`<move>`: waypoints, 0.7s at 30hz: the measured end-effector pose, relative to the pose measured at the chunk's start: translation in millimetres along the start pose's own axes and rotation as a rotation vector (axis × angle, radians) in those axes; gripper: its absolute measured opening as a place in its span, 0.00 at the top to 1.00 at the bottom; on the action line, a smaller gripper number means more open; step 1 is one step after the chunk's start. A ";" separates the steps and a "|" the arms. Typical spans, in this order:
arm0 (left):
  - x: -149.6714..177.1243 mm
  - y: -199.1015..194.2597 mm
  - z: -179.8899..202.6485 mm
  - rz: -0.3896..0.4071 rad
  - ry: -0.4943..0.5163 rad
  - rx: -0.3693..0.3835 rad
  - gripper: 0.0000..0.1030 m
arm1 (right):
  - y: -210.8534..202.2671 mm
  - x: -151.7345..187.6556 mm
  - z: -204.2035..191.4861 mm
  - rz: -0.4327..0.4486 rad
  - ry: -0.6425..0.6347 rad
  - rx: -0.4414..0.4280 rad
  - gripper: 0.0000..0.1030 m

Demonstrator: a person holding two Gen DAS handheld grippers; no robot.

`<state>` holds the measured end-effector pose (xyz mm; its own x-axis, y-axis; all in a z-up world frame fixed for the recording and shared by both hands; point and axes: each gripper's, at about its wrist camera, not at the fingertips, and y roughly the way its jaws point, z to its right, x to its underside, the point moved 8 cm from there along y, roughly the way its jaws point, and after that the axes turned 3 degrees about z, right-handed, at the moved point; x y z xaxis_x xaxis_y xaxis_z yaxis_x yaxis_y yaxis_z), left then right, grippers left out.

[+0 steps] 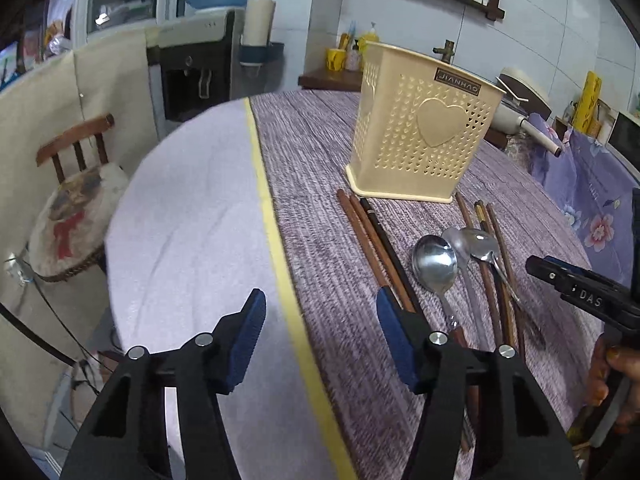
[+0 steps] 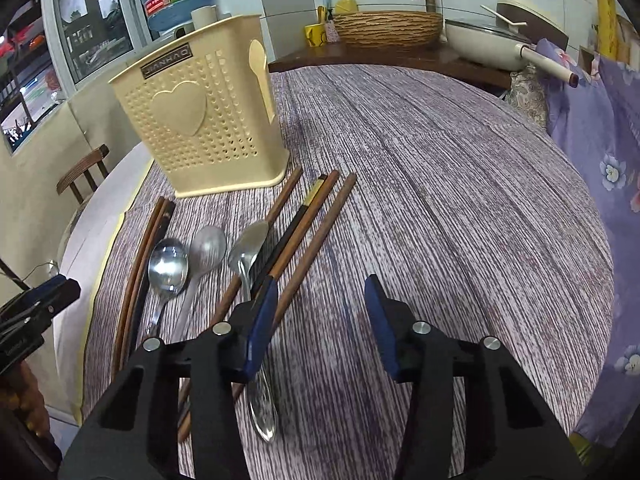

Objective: Organize utensils
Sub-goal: 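Lower the right tool onto a wooden chopstick and close it while the left tool grasps another chopstick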

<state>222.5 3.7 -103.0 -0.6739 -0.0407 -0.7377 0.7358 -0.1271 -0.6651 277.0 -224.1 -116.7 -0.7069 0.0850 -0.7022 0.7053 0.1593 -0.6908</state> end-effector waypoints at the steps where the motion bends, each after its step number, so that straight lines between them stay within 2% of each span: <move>1: -2.4 4.7 2.2 -0.009 0.005 0.002 0.46 | 4.0 -2.4 -2.0 -0.005 0.000 0.002 0.59; 6: -12.5 20.6 13.3 -0.027 0.034 -0.011 0.50 | 22.4 -8.0 -2.5 -0.049 0.026 0.027 0.68; 13: -19.9 44.0 18.4 -0.071 0.033 -0.022 0.53 | 34.1 -12.8 -1.9 -0.069 0.018 0.067 0.72; 21: -20.0 60.6 25.4 -0.110 0.039 -0.045 0.55 | 39.2 -17.5 -3.9 -0.079 0.004 0.072 0.76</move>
<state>278.9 -28.3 -125.5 -0.7484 0.0100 -0.6631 0.6602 -0.0845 -0.7464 316.8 -215.6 -130.9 -0.7607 0.0785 -0.6443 0.6491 0.0946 -0.7548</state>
